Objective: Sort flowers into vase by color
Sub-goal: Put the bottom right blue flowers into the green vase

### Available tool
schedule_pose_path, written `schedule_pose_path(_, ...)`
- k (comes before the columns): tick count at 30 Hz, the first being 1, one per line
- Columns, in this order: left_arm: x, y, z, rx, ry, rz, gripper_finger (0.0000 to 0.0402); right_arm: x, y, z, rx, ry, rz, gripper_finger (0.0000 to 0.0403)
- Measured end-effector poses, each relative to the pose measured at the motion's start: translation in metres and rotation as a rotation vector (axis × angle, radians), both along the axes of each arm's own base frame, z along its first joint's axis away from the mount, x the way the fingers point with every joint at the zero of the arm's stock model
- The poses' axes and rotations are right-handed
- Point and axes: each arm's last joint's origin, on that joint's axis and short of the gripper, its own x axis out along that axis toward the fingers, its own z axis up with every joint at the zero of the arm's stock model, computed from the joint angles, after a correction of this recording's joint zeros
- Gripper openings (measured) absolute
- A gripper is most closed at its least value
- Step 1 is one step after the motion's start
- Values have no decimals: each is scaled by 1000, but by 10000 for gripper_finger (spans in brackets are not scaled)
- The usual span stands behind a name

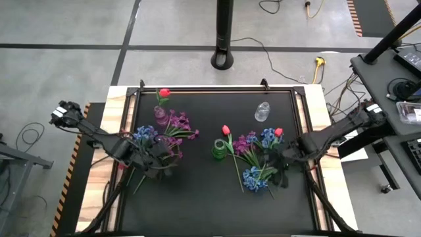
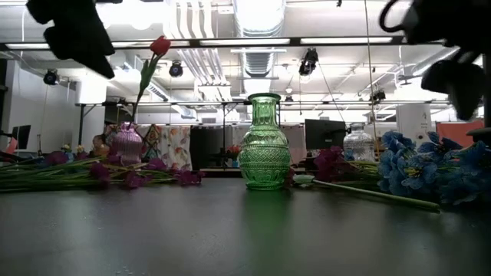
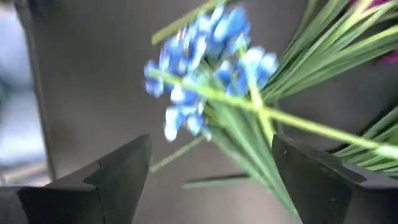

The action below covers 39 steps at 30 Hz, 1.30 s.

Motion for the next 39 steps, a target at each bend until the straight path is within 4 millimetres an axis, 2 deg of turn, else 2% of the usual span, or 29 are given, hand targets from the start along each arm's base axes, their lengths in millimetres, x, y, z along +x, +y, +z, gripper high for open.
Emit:
schedule_pose_path(6,25,-14,13,114,-6,-82,260,-7,21,-21,-77,164,82,325)
schedule_pose_path(13,49,-25,26,298,11,-176,260,-3,20,-40,-283,216,111,325)
schedule_pose_path(20,53,-26,29,422,122,-106,260,3,22,-57,-394,250,185,324)
schedule_pose_path(26,54,-24,25,494,148,-21,256,10,26,-71,-415,282,213,321)
schedule_pose_path(30,52,-23,20,477,148,8,246,13,28,-73,-405,262,211,293)
schedule_pose_path(39,49,-23,12,481,177,3,223,15,30,-73,-395,241,210,199)
